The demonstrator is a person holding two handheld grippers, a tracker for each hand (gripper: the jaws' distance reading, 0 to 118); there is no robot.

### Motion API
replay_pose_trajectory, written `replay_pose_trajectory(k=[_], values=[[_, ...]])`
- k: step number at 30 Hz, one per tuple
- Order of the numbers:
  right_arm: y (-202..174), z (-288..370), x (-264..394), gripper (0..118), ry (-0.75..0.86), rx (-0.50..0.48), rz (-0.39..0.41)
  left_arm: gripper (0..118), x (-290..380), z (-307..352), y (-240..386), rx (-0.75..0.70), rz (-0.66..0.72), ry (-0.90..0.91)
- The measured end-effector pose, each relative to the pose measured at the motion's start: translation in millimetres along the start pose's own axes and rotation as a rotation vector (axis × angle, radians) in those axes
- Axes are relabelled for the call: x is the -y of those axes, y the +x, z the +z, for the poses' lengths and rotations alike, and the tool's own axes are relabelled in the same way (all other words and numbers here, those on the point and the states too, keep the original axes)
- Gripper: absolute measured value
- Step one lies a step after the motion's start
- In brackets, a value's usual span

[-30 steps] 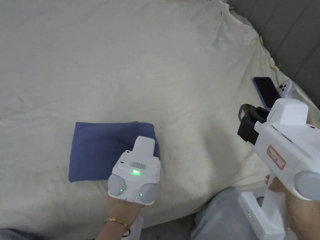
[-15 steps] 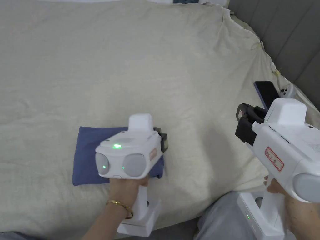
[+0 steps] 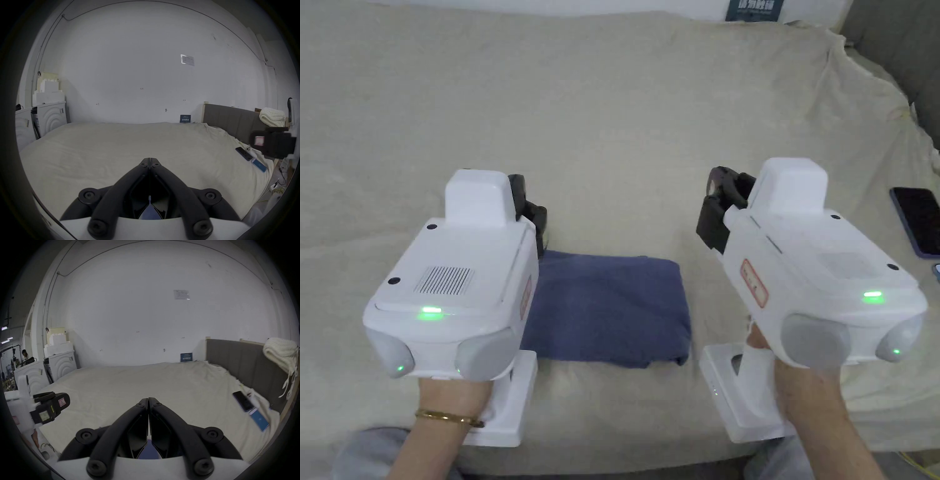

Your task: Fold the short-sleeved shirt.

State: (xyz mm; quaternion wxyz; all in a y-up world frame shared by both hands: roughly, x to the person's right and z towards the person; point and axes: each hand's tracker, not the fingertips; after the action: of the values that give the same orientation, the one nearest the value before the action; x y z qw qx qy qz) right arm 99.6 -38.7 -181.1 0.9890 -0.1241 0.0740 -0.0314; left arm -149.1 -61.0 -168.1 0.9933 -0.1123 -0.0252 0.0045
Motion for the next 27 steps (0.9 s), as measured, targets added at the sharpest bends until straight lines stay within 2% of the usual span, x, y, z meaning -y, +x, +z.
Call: replay_pose_trajectory(k=[5,9,13,15,19,22,25,26,27], values=[[-49,-43,55,0,-0.137,-0.045,-0.044,0,10,12,-11,-0.037,-0.029,-0.013],[-80,-66,103,0,-0.238,-0.043,0.041,0,15,12,-20,-0.050,-0.012,-0.033],[-85,-83,137,0,-0.359,0.008,0.020,0,20,10,-28,-0.060,0.002,-0.048],[-86,-85,147,0,-0.369,0.008,0.013,0,23,8,-32,-0.063,0.005,-0.058],[-95,-87,160,0,-0.386,0.031,0.088,0,28,3,-36,-0.070,0.014,-0.085],[-97,-87,162,0,-0.378,0.046,0.080,0,26,-1,-44,-0.050,0.081,-0.113],[-88,-89,157,0,-0.403,0.019,0.031,6,13,-14,-64,0.022,0.200,-0.180],[-84,-89,156,0,-0.413,0.004,0.014,14,6,-21,-76,0.071,0.263,-0.214],[-81,-90,155,0,-0.418,-0.005,0.003,30,2,-29,-88,0.125,0.324,-0.257]])
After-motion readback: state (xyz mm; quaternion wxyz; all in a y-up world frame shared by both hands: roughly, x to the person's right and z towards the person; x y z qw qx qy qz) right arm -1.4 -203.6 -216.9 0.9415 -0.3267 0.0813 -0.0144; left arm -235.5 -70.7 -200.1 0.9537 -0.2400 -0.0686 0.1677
